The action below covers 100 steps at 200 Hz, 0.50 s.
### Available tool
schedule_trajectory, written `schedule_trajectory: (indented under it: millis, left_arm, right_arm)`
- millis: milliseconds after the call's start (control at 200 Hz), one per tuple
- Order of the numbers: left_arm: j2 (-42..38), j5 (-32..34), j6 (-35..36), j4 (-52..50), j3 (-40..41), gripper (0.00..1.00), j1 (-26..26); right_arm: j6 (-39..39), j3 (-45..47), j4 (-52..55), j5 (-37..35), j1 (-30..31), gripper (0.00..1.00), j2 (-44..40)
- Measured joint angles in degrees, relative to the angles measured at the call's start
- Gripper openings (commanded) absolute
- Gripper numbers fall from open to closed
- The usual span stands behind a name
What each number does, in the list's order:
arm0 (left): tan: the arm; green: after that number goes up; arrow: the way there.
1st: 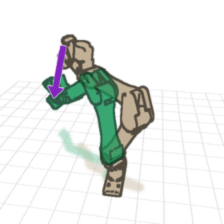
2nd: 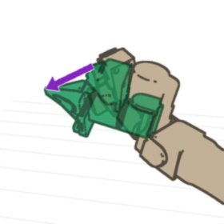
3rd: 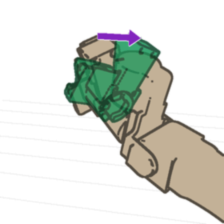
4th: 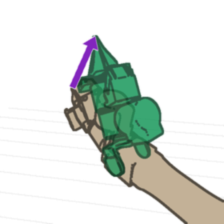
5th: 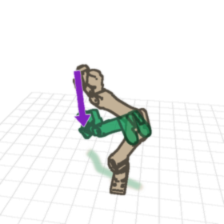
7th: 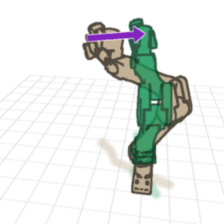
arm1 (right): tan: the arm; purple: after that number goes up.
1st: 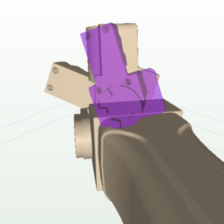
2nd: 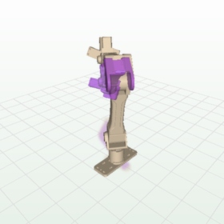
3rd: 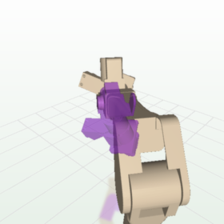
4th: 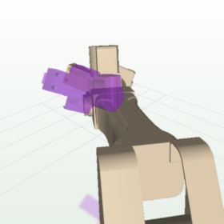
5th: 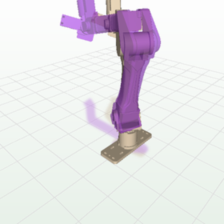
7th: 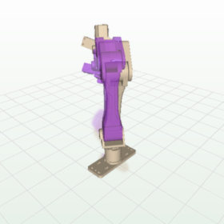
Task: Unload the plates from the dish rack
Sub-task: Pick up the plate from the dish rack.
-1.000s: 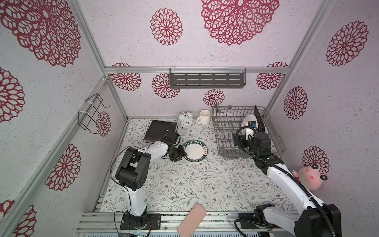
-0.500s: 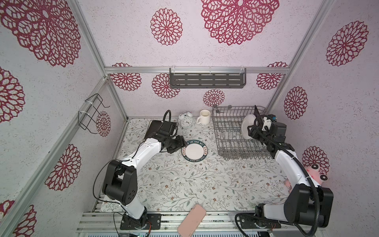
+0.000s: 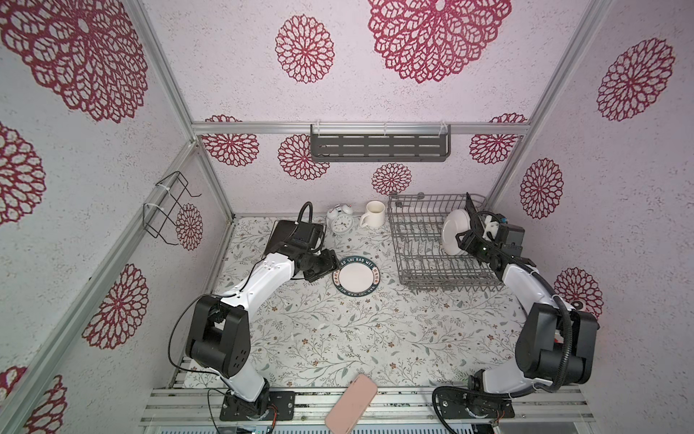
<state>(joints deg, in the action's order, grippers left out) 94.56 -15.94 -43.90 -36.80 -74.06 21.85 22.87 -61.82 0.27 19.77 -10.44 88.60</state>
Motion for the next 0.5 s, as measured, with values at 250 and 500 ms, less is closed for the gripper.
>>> schedule_trajectory:
  millis: [250,500]
  left_arm:
    - [0.92,-0.09,0.0,-0.11,-0.59,0.71,-0.28]
    - [3.93,-0.55,0.17,-0.42,-3.89,0.72,-0.5]
  right_arm:
    - [-5.38,-0.26,0.11,-4.59,0.17,0.65,2.49]
    - [-7.56,-1.2,-0.52,-4.96,0.37,0.6,4.92]
